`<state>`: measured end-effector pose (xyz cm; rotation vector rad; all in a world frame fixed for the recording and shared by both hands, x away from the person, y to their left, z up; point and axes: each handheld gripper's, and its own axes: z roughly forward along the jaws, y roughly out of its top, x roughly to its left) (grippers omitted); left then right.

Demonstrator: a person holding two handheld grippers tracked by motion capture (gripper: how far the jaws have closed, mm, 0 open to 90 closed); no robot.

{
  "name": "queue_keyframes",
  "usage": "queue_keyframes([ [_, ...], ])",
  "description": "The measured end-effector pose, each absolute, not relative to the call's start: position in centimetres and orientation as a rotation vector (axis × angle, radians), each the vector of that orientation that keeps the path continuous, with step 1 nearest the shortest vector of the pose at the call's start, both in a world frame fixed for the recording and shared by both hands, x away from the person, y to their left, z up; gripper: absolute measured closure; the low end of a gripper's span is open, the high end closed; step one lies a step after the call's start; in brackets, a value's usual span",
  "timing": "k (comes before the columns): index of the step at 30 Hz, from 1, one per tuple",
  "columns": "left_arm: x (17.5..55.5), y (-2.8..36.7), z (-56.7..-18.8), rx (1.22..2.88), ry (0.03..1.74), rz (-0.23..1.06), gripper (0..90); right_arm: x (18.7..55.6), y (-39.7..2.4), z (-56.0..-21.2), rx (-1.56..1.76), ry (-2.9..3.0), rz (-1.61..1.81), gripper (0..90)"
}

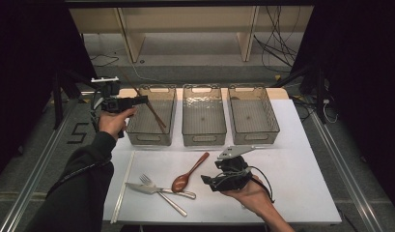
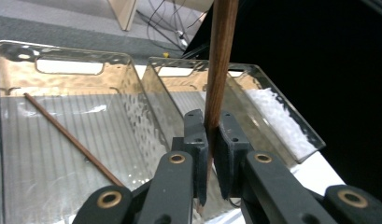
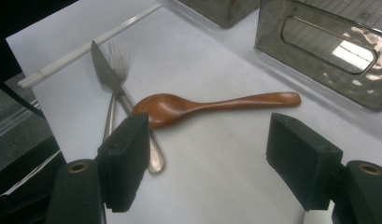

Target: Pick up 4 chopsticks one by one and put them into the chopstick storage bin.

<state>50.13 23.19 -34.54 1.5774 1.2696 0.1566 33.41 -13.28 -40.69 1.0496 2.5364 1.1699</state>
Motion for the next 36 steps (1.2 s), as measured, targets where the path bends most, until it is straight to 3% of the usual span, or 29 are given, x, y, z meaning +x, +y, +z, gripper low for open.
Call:
queue_keyframes([
  [36,53.3,21.1,-38.8,1.773,1.440,0.081,81.1,33.5,-13.0,-40.9,1.038,2.560,1.163,31.3],
])
